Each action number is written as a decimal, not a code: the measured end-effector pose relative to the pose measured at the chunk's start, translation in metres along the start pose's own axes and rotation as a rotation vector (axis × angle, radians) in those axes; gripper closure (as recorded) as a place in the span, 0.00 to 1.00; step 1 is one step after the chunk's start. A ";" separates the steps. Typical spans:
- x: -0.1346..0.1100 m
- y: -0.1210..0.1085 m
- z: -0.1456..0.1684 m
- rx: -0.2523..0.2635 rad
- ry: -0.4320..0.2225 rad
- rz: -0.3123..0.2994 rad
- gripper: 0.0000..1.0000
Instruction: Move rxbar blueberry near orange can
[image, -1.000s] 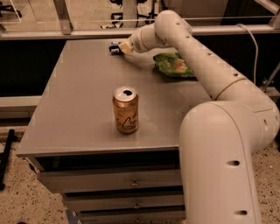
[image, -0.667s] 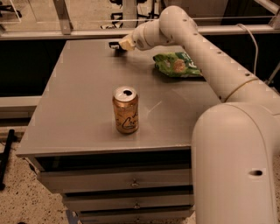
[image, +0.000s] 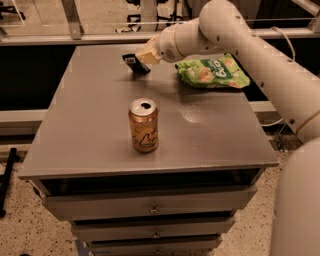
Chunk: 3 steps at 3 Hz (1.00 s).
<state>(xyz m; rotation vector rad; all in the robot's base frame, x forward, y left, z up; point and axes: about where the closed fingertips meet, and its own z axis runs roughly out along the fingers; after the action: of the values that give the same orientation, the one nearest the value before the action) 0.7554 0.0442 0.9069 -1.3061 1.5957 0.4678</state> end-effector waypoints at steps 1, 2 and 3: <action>0.009 0.046 -0.037 -0.070 0.024 -0.033 1.00; 0.030 0.083 -0.071 -0.111 0.072 -0.024 1.00; 0.050 0.111 -0.097 -0.153 0.115 -0.014 1.00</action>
Offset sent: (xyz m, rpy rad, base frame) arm -0.1648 -0.0823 -0.0350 -0.1406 0.1315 0.0944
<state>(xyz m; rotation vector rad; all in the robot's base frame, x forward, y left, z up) 0.6165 -0.0192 0.8770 -1.4807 1.6707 0.5226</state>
